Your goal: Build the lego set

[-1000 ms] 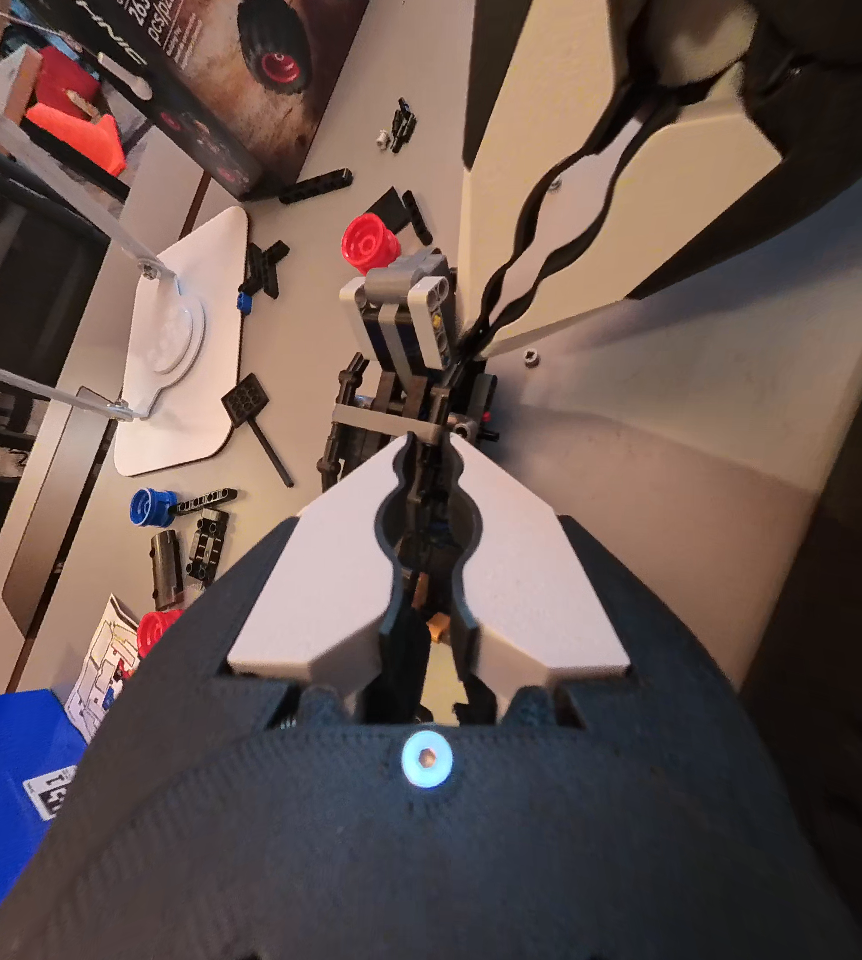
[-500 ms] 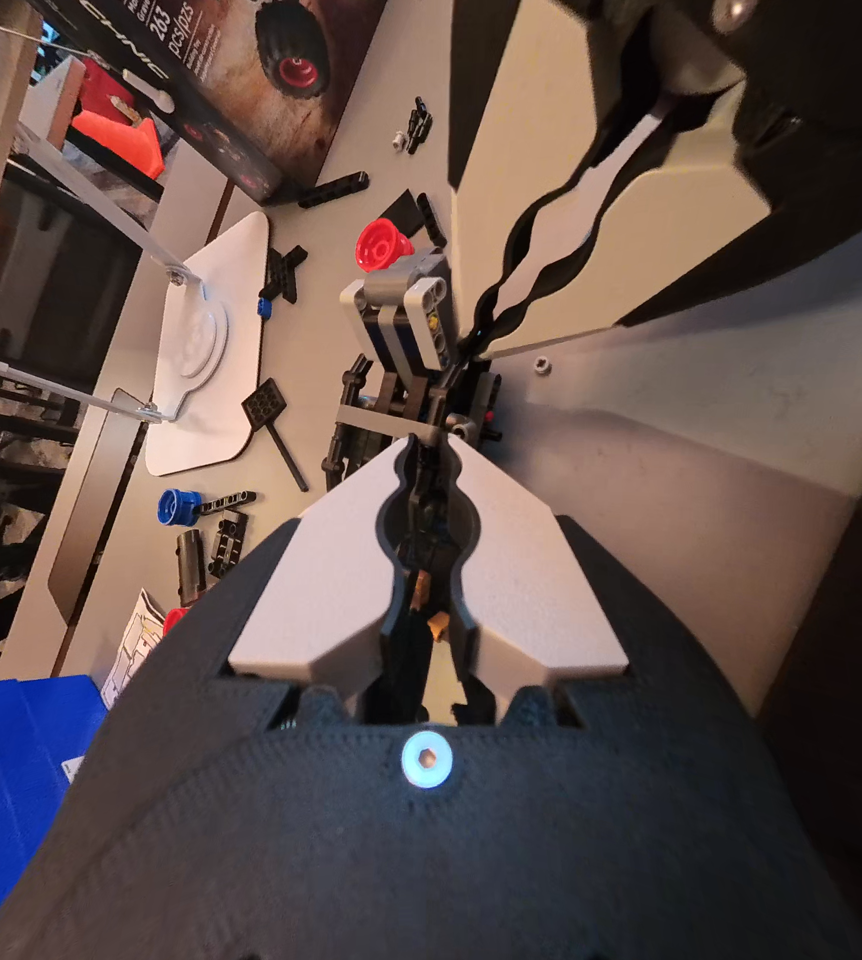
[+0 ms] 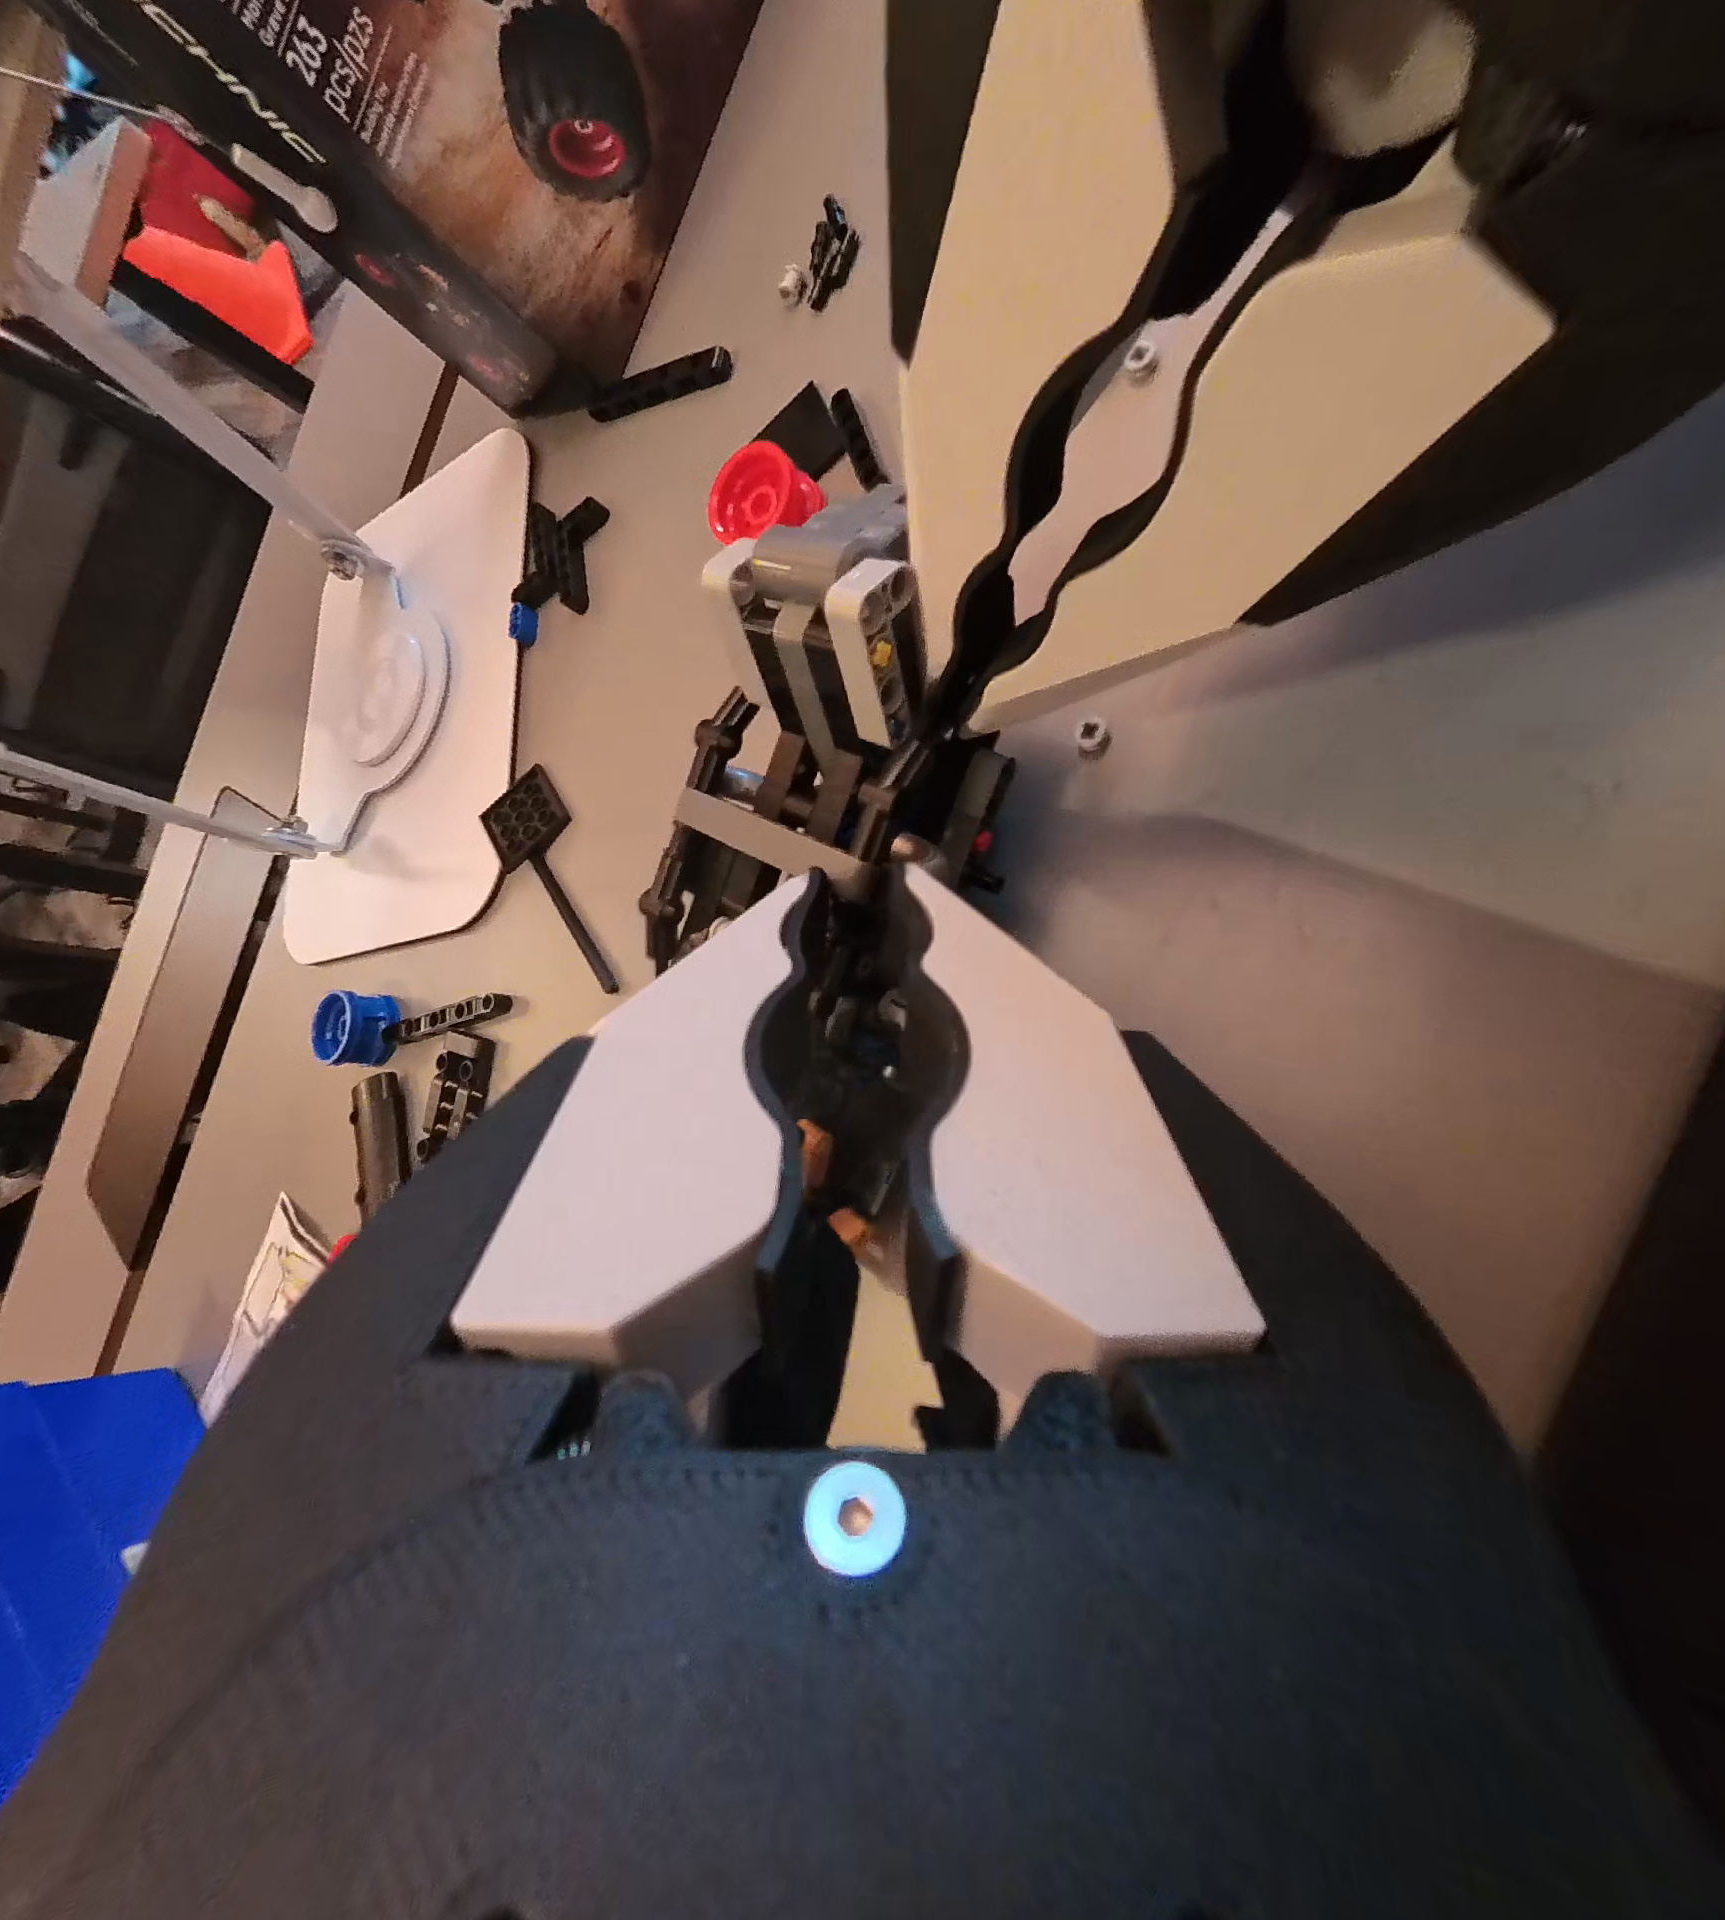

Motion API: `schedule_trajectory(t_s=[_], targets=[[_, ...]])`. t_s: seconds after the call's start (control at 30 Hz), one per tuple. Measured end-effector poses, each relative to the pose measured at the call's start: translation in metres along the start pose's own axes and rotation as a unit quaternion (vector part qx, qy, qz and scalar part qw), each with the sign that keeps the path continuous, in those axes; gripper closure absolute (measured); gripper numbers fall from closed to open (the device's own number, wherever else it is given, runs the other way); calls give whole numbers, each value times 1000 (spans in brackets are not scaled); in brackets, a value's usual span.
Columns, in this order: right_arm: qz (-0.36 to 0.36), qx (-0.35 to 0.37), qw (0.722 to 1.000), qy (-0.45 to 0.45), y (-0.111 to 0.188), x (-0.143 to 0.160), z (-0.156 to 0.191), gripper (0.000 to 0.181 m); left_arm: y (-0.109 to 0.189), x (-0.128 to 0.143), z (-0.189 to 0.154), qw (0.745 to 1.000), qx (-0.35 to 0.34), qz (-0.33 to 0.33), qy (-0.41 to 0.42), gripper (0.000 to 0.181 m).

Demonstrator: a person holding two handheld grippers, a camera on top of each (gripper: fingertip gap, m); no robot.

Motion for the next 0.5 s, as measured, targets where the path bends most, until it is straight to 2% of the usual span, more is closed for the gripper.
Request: schedule_trajectory(t_s=[0.03, 0.3, 0.5], targets=[[-2, 0, 1000, -2, 1, 0, 0, 181, 0, -1, 0, 1000, 2, 0, 2, 171], [20, 44, 999, 14, 2, 3, 1, 181, -6, -14, -2, 999, 29, -1, 27, 177], [17, 38, 999, -4, 2, 6, -2, 181, -10, -15, -1, 998, 35, -4, 45, 177]])
Point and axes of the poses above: each gripper's, where its closed fingertips meet, y back along the fingers, x out of its underside, z = x × y across the jaws, the point moved 5 cm from there along y, back along the fingers, and after that the axes turned 7 degrees about -x, right-handed, at the moved point
